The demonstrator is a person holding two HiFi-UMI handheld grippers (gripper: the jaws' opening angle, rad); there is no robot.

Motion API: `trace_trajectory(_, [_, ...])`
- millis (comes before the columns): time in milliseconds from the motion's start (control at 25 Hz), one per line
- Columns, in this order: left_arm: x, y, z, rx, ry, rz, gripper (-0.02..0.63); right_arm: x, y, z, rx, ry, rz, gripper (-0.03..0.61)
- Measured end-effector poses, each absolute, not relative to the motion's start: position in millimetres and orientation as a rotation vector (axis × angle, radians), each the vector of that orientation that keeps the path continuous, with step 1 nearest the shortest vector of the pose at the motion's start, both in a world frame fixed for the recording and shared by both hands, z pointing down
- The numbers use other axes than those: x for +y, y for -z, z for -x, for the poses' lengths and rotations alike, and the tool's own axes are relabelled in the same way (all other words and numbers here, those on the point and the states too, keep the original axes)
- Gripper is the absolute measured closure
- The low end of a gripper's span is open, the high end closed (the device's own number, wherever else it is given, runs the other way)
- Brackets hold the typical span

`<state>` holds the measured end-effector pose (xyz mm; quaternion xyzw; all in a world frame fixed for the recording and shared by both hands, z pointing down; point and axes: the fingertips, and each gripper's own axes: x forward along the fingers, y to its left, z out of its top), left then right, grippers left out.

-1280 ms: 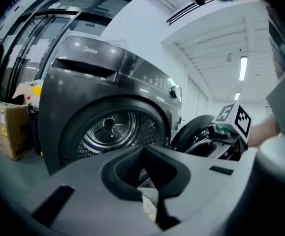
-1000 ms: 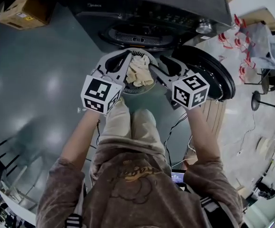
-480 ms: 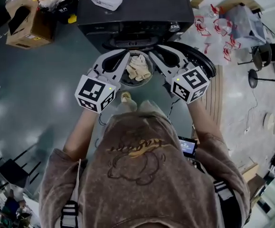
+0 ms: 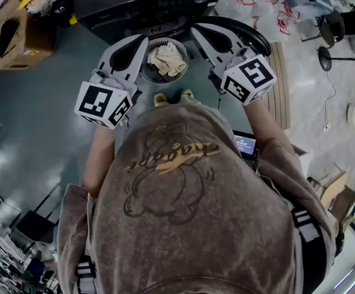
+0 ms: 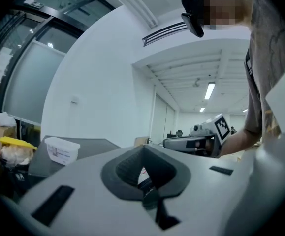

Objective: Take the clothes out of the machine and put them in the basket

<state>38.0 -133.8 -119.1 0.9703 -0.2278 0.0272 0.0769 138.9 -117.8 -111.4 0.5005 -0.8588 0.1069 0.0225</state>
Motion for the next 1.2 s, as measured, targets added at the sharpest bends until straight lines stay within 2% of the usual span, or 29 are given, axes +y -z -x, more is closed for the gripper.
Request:
trace_trajectory(720, [-128.7,85.9,-84.9,-0.697,-0.046,-2.883,0.609,-95.9,69.9,-186.0,-2.629,-0.360,-1.599,0.583])
trace_trajectory(1200, [-151.5,86.9,-72.3,-0.805,-0.058,-2.846,0.609,-115.4,78.8,-179.0,-2.666,-0.321,-1.625,0.583])
